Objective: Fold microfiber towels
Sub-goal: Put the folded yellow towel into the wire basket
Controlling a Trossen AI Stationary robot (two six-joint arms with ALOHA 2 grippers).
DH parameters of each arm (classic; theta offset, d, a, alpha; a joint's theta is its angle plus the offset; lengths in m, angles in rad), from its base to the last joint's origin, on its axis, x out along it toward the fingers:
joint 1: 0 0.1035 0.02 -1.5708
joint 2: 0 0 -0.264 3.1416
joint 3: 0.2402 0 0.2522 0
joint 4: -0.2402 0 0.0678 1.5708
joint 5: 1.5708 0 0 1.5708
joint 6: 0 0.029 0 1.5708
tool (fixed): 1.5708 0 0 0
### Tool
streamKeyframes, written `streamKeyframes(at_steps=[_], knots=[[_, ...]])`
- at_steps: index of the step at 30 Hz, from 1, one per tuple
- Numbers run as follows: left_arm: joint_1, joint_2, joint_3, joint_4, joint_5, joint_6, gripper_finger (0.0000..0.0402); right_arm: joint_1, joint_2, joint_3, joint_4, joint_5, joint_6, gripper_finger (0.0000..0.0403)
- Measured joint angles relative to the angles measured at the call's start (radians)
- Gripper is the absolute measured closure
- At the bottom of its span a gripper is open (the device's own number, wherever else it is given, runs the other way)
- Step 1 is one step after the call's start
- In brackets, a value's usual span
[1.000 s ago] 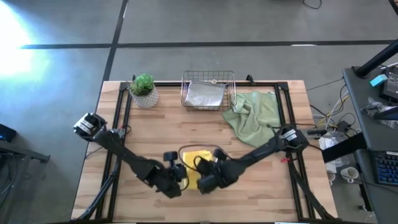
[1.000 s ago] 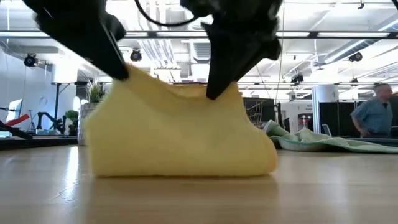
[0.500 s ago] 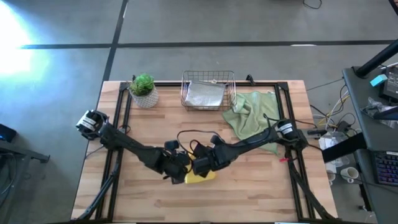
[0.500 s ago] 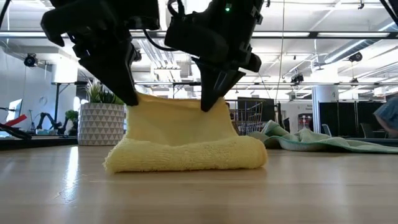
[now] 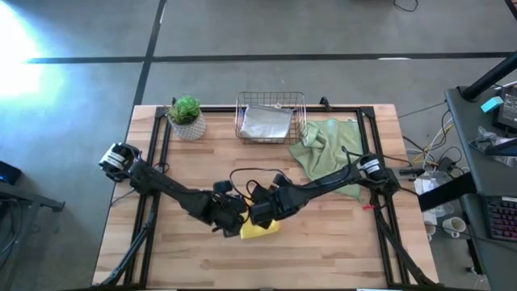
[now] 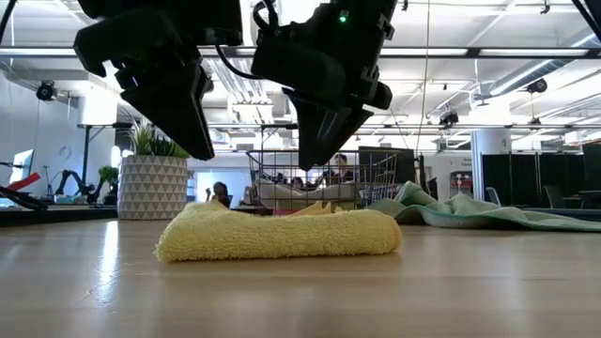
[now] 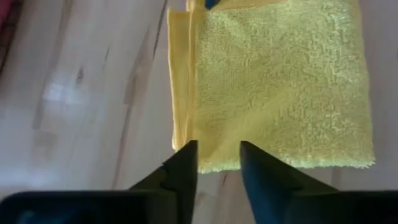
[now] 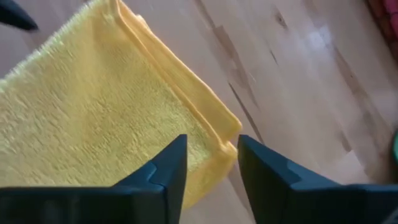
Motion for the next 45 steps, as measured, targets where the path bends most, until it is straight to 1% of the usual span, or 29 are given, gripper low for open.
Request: streamKeyframes(at_steps=[2,5,7,9,12,14,17,20,23,28,30,35,41,45], knots=[[0.003,0.000,0.004,-0.027,0.003,0.000,0.0277,0.000,-0.009,0.000,-0.021,-0.002,-0.009,0.0259],[0.006,-0.005,0.025,-0.095,0.062,-0.001,0.0253,0.012,-0.040,-0.001,-0.080,-0.002,-0.011,0.0249],[0.002,-0.017,0.034,-0.119,0.106,-0.007,0.0246,0.031,-0.065,-0.001,-0.131,0.000,-0.019,0.0248],[-0.016,-0.035,0.036,-0.114,0.124,-0.011,0.0245,0.059,-0.093,-0.001,-0.180,-0.001,-0.029,0.0251],[-0.062,-0.050,0.032,-0.064,0.121,-0.050,0.0245,0.111,-0.127,-0.012,-0.213,0.000,-0.037,0.0257],[-0.097,-0.051,0.030,-0.017,0.098,-0.059,0.0245,0.150,-0.145,-0.034,-0.211,0.001,-0.036,0.0262],[-0.152,-0.035,0.026,0.069,0.019,-0.052,0.0245,0.206,-0.152,-0.081,-0.192,0.000,-0.036,0.0266],[-0.191,0.000,0.018,0.121,-0.047,-0.047,0.0245,0.246,-0.150,-0.146,-0.095,-0.001,-0.038,0.0265],[-0.211,0.042,0.020,0.155,-0.057,-0.001,0.0245,0.267,-0.150,-0.203,0.040,-0.001,-0.056,0.0261],[-0.223,0.115,0.024,0.244,-0.057,0.027,0.0245,0.287,-0.150,-0.267,0.259,-0.003,-0.237,0.0253],[-0.222,0.138,0.024,0.266,-0.057,0.026,0.0245,0.288,-0.150,-0.287,0.315,-0.014,-0.313,0.0251],[-0.222,0.173,0.023,0.291,-0.060,0.020,0.0245,0.278,-0.142,-0.323,0.365,-0.026,-0.439,0.0250],[-0.220,0.211,0.023,0.328,-0.032,0.026,0.0245,0.250,-0.108,-0.358,0.422,-0.035,-0.510,0.0250],[-0.217,0.242,0.022,0.325,-0.023,0.020,0.0245,0.238,-0.077,-0.358,0.440,-0.044,-0.520,0.0252]])
